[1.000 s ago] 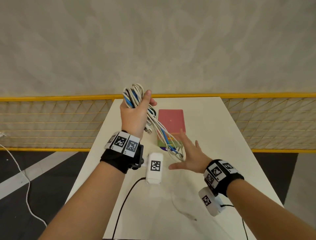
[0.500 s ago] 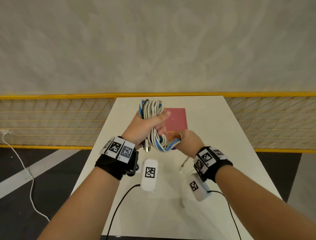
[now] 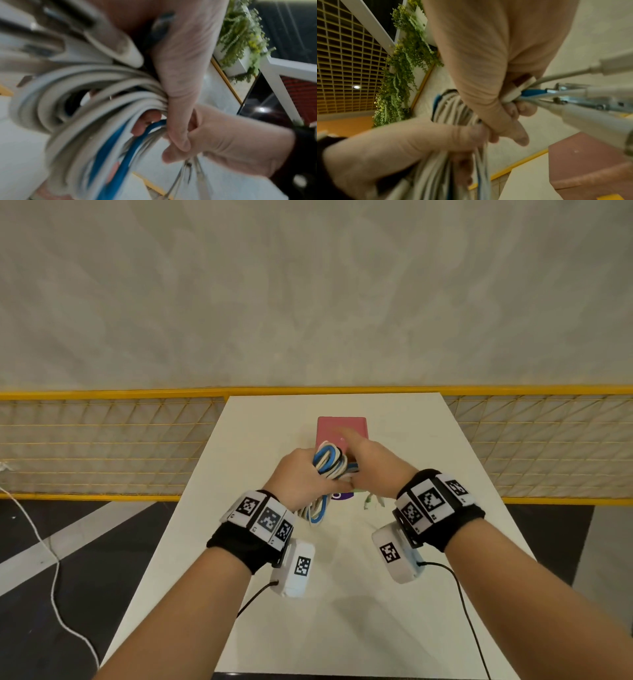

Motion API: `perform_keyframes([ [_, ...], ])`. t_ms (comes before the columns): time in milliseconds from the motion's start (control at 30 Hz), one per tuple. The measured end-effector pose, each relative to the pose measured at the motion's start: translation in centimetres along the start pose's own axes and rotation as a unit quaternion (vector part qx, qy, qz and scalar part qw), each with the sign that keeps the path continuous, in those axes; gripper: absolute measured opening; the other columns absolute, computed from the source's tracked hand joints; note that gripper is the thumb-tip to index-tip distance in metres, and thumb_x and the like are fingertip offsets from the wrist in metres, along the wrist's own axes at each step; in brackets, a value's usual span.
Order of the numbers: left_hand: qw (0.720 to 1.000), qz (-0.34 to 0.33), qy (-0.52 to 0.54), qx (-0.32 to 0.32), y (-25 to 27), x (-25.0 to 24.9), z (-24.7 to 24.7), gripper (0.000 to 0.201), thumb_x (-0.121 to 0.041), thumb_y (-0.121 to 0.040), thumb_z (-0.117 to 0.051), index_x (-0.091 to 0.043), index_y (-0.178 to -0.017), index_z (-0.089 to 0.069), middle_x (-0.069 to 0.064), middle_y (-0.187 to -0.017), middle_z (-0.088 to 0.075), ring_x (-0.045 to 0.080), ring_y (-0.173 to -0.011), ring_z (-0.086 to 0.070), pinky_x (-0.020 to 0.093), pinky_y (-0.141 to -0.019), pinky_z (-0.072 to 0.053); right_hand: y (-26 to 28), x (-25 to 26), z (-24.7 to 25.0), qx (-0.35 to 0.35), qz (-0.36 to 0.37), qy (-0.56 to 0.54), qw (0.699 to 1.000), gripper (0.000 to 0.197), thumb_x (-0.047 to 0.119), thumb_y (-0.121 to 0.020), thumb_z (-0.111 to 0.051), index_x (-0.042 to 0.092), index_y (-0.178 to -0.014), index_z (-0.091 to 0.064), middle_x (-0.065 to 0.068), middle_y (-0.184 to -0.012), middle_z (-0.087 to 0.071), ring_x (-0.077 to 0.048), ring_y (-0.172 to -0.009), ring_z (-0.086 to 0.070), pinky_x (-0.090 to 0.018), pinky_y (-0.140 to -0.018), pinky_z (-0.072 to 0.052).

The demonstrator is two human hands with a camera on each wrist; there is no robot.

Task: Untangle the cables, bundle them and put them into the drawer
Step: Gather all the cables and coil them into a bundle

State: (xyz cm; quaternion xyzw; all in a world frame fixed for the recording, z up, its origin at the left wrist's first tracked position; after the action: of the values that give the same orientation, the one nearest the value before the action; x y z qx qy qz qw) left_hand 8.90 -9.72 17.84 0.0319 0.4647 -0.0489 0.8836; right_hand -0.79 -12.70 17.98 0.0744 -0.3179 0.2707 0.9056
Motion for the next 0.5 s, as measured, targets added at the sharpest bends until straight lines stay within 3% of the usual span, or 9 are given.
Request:
perform_keyframes([
  [67,1.0,-0.004,-0.01,-0.022,0.1,0.0,0.0,0.029,-0.023,-0.067,-0.085,-0.025,-0.067,-0.056,-0.005,-0.076,-0.062,0.01,-0.071,-0.058,0.019,-0.06,-0.042,0.2,0.2,0.1,0.0,0.018,-0.001,1.0,0.089,0.004,-0.074,-0.073,0.019,-0.145,-0.022,-0.005,-0.08,-0.06,-0.011,-0.066,-0.055,-0.011,-0.057,-0.039],
  [133,0.999,-0.006,-0.011,-0.04,-0.1,0.1,0.0,0.021,-0.018,-0.071,-0.08,-0.019,-0.07,-0.058,0.001,-0.091,-0.055,0.014,-0.082,-0.054,0.025,-0.068,-0.044,0.7,0.1,0.6,-0.015,0.016,-0.041,0.999,0.084,0.004,-0.074,-0.072,0.019,-0.143,-0.027,-0.002,-0.077,-0.057,-0.009,-0.065,-0.052,-0.011,-0.056,-0.04],
  [200,0.999,0.002,0.014,-0.03,-0.3,0.6,-0.3,0.009,-0.013,-0.075,-0.072,-0.01,-0.079,-0.064,0.002,-0.08,-0.058,0.014,-0.069,-0.054,0.031,-0.067,-0.046,1.3,-0.7,1.3,-0.044,0.006,-0.05,0.998,0.063,0.012,-0.079,-0.071,0.016,-0.135,-0.041,0.005,-0.082,-0.058,-0.008,-0.071,-0.055,-0.012,-0.063,-0.042],
  [300,0.996,0.025,0.08,-0.032,-0.2,1.3,-0.3,0.008,-0.015,-0.08,-0.072,-0.01,-0.079,-0.065,0.011,-0.066,-0.065,0.016,-0.06,-0.058,0.034,-0.067,-0.052,2.5,-2.1,1.7,-0.063,-0.008,-0.019,0.998,0.025,0.026,-0.091,-0.06,0.008,-0.108,-0.06,-0.005,-0.093,-0.065,-0.02,-0.083,-0.059,-0.029,-0.072,-0.048],
  [400,0.985,0.035,0.163,-0.04,0.0,1.1,-0.6,0.021,-0.022,-0.082,-0.076,-0.003,-0.082,-0.066,0.012,-0.062,-0.066,0.014,-0.057,-0.062,0.024,-0.061,-0.053,3.3,-3.4,0.8,-0.054,-0.057,-0.065,0.995,0.028,0.032,-0.096,-0.048,0.006,-0.089,-0.054,-0.004,-0.077,-0.057,-0.017,-0.068,-0.05,-0.027,-0.062,-0.04],
  [433,0.98,0.037,0.192,-0.048,0.1,0.9,-0.6,0.019,-0.022,-0.082,-0.077,-0.005,-0.081,-0.067,0.006,-0.06,-0.066,0.011,-0.056,-0.063,0.02,-0.058,-0.052,3.3,-3.4,0.6,-0.064,-0.061,-0.1,0.991,0.026,0.031,-0.097,-0.046,0.009,-0.086,-0.053,-0.003,-0.075,-0.058,-0.017,-0.067,-0.051,-0.028,-0.064,-0.042],
  [500,0.967,0.037,0.242,-0.062,0.2,0.5,-0.7,0.012,-0.019,-0.079,-0.078,-0.013,-0.079,-0.069,-0.005,-0.062,-0.069,0.006,-0.06,-0.067,0.018,-0.059,-0.052,3.3,-2.8,0.3,-0.098,-0.059,-0.188,0.975,0.028,0.034,-0.096,-0.045,0.008,-0.089,-0.055,-0.01,-0.084,-0.065,-0.026,-0.077,-0.061,-0.043,-0.075,-0.052],
])
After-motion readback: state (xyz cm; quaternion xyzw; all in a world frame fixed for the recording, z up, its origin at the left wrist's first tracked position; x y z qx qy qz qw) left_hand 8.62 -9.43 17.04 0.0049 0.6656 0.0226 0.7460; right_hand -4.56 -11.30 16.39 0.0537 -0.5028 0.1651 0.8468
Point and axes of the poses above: each hand's wrist, its own y-axis away from the middle knuckle, its own z-axis out of the back of the hand, x = y × z, the point moved 9 cm from there along -y, towards the middle knuckle
